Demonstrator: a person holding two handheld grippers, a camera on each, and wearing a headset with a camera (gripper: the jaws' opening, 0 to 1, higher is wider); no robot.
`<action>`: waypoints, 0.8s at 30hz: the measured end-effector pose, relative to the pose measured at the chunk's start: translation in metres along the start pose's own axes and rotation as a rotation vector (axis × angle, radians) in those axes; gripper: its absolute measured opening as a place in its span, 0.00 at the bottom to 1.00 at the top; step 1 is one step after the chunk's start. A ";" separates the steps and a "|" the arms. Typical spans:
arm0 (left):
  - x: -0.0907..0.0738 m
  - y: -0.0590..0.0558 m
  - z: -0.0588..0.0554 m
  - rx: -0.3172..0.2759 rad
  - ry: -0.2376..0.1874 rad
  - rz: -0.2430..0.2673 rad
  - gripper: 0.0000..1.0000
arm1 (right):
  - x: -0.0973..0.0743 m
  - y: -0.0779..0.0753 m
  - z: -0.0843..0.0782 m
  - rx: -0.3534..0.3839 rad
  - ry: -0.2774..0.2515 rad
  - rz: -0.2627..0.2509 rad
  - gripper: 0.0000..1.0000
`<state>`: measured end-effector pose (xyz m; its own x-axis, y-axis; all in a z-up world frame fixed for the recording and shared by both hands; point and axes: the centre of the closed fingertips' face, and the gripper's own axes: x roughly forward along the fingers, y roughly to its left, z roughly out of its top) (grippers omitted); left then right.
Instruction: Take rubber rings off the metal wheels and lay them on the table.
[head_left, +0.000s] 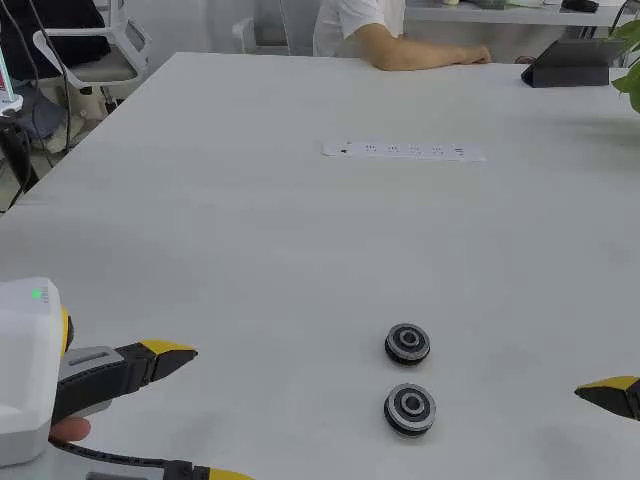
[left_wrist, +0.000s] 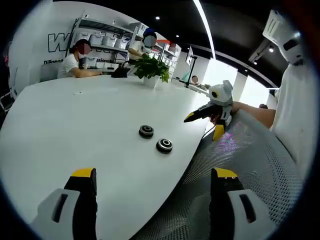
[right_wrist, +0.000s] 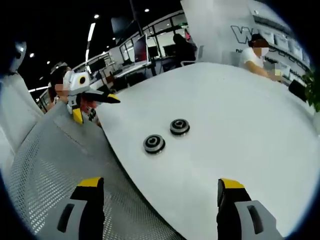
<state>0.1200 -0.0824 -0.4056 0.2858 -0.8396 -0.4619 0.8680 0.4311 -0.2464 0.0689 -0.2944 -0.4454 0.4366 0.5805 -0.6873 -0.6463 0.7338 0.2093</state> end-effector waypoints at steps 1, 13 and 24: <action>0.000 0.000 0.000 0.001 0.001 0.000 0.92 | 0.000 0.000 0.000 0.001 0.001 -0.001 0.93; 0.000 0.000 -0.001 0.004 0.005 -0.002 0.91 | -0.001 -0.002 0.001 0.007 -0.011 -0.005 0.92; 0.000 -0.001 0.000 0.001 0.003 -0.005 0.90 | -0.001 -0.002 0.001 0.011 -0.014 -0.002 0.91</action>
<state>0.1192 -0.0829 -0.4059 0.2805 -0.8407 -0.4632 0.8697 0.4267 -0.2480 0.0707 -0.2957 -0.4443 0.4465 0.5839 -0.6780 -0.6388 0.7386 0.2154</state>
